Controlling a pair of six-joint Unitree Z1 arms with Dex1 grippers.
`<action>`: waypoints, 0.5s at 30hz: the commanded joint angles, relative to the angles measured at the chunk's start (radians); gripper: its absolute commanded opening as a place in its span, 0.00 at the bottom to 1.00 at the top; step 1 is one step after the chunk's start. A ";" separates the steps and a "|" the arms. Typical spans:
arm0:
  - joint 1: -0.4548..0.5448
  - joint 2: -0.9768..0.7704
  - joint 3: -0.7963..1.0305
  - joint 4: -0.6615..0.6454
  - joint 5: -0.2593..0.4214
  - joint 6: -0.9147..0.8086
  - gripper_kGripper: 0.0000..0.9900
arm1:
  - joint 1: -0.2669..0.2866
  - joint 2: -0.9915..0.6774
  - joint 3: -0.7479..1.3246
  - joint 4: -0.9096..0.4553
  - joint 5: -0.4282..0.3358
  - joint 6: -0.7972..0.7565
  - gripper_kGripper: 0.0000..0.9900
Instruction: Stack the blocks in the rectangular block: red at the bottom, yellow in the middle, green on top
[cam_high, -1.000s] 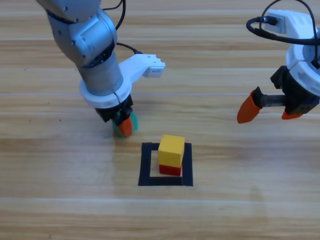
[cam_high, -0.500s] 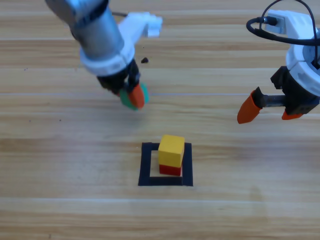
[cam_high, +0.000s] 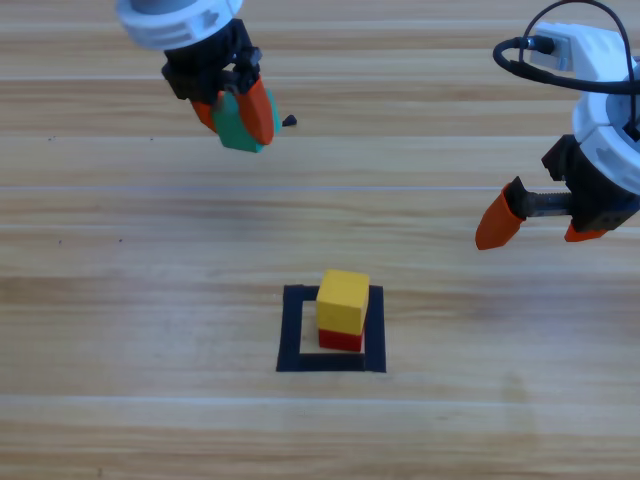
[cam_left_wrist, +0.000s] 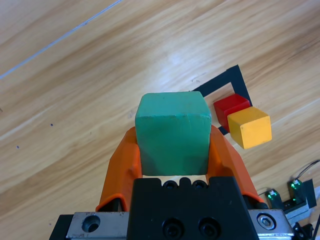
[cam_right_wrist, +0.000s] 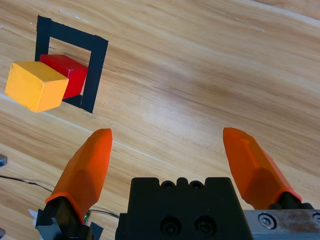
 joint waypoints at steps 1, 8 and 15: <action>-0.018 0.030 -0.011 0.060 0.005 -0.027 0.04 | -0.028 -0.028 0.030 -0.012 0.004 -0.008 0.99; -0.084 0.025 -0.007 0.103 0.013 -0.083 0.04 | -0.028 -0.028 0.030 -0.012 0.002 -0.008 0.99; -0.173 0.056 -0.001 0.103 0.019 -0.179 0.04 | -0.028 -0.027 0.032 -0.012 -0.001 -0.008 0.99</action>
